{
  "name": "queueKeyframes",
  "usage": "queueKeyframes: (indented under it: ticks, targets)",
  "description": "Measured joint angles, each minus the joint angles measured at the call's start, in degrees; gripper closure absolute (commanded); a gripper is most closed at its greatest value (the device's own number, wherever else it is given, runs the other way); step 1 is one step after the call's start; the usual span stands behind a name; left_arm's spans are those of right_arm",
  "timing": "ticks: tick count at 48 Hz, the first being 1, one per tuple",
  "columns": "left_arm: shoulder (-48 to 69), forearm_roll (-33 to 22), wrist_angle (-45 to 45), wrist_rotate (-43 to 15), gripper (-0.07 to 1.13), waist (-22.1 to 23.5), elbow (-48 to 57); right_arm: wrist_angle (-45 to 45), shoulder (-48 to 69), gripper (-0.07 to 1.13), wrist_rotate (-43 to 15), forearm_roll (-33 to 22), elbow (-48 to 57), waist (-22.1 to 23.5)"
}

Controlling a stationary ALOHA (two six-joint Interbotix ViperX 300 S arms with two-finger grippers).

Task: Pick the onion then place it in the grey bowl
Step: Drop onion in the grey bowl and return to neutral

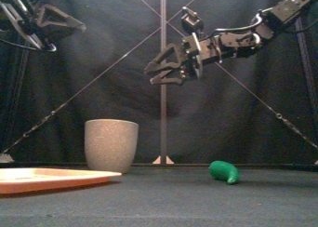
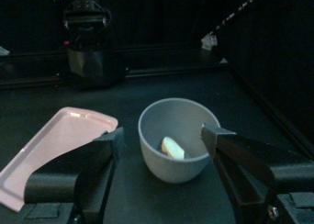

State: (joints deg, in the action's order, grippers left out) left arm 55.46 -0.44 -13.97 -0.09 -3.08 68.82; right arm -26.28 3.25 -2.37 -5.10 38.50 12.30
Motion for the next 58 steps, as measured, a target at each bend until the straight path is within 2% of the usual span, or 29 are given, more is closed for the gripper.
queueKeyframes:
  ticks: [17, 46, 58]
  targets:
    - [0.0, -0.1, 0.0, 0.1, 0.79, -0.2, 1.1, -0.2, 3.8, 0.06, 0.0, 6.1, 6.7, -2.8]
    - [0.0, -0.1, 0.0, 0.0, 0.79, -0.4, 1.1, -0.2, 3.6, 0.06, 0.2, 5.2, 7.1, -4.1]
    - [0.0, -0.1, 0.0, 0.0, 0.79, -0.4, 1.1, -0.3, 0.0, 0.06, 0.3, 5.3, 6.4, -4.0]
